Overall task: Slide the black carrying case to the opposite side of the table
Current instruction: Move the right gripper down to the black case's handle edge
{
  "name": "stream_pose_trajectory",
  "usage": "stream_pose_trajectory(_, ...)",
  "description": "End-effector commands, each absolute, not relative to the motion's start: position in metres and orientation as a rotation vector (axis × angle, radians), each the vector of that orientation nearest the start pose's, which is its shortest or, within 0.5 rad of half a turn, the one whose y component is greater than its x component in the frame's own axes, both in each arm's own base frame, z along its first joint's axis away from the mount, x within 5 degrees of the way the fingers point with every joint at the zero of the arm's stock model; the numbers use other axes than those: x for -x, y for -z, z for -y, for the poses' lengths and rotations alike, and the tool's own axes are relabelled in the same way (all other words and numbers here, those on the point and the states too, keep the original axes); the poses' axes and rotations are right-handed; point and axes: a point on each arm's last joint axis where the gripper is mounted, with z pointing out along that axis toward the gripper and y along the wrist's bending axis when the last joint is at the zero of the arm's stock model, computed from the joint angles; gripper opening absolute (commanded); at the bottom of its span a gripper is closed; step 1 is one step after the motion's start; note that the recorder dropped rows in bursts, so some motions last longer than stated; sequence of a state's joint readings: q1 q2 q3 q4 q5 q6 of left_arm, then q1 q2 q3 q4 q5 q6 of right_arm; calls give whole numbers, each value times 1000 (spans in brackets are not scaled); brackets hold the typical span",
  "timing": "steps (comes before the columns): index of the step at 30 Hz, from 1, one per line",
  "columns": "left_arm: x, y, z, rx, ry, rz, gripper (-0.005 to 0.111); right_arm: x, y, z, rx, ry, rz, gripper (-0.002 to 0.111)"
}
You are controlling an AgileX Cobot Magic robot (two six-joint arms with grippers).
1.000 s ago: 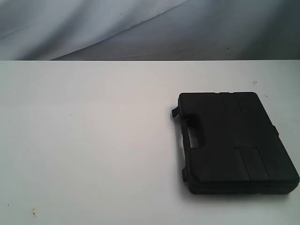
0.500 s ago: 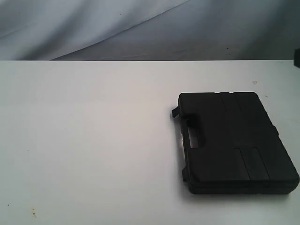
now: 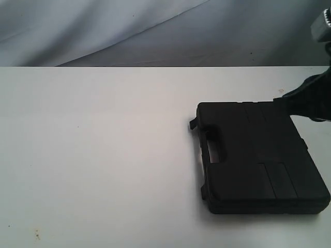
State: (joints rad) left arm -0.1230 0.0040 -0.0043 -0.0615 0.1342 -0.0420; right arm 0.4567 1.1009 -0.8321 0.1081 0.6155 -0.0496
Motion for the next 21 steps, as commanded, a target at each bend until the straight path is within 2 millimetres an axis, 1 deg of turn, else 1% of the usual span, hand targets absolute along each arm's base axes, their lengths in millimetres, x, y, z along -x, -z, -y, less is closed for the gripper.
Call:
stream_pose_trajectory(1, -56, -201, 7, -15, 183, -1618, 0, -204, -290, -112, 545, -306, -2390, 0)
stream_pose_trajectory(8, -56, -201, 7, -15, 183, -1618, 0, -216, -260, -123, 541, -308, -2555, 0)
stream_pose_trajectory(10, -56, -201, 7, -15, 183, -1618, 0, -219, -255, -125, 544, -304, -2590, 0)
stream_pose_trajectory(13, -56, -201, 7, -15, 183, -1618, 0, -228, -255, -131, 559, -296, -2645, 0)
stream_pose_trajectory(21, -56, -201, 7, -15, 183, -1618, 0, -256, -265, -152, 555, -352, -2741, 0)
